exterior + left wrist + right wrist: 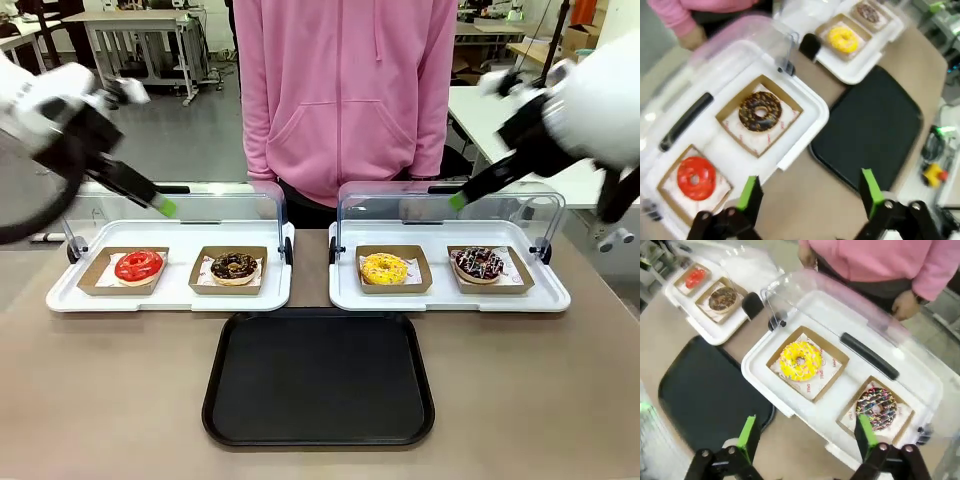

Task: Move the fourth donut from the left to the tray.
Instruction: Pick up the Paper togo box containing the Donut indicated by the person and place it on the Handle tray.

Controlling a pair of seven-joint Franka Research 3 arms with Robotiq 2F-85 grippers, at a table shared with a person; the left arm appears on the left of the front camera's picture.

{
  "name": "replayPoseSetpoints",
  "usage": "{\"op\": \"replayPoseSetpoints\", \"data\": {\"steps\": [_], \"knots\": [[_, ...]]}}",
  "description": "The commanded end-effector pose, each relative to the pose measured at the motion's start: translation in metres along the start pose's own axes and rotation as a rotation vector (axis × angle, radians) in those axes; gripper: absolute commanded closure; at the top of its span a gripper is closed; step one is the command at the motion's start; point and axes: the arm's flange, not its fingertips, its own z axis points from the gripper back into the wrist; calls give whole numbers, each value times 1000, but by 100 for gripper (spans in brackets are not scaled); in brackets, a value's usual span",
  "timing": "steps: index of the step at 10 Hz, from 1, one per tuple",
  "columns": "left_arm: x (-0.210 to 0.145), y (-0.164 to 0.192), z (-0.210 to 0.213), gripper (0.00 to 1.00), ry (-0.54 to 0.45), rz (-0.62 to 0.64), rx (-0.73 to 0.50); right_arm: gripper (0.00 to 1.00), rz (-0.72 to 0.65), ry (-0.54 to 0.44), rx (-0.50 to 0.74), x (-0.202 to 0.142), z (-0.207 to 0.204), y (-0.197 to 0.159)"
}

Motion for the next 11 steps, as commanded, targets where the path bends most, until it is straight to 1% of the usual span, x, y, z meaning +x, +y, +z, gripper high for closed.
{"op": "replayPoseSetpoints", "data": {"steps": [1, 2, 3, 4, 5, 6, 7, 8, 10, 11], "knots": [[-25, 59, 29, 0, 37, -31, -168, 0, 30, -97, 136, -36, 35, -68], [-46, 75, 50, 0, -18, -39, -227, 0, 30, -174, 217, -60, 55, -100], [-64, 88, 67, 0, -70, -63, -266, 0, 39, -231, 238, -86, 73, -123], [-80, 100, 82, 0, -110, -114, -294, 0, 52, -286, 268, -108, 89, -142], [-95, 109, 91, 0, -142, -154, -305, 0, 86, -349, 297, -126, 98, -158], [-109, 121, 103, 0, -178, -191, -290, 0, 107, -397, 294, -139, 102, -171], [-121, 130, 110, 0, -209, -231, -244, 0, 142, -449, 285, -150, 104, -181], [-123, 137, 109, 0, -210, -307, -171, 0, 165, -499, 278, -158, 108, -189], [-128, 137, 112, 0, -256, -349, -117, 0, 164, -546, 278, -169, 110, -195], [-130, 135, 113, 0, -252, -356, -87, 0, 154, -567, 280, -175, 110, -198]]}}
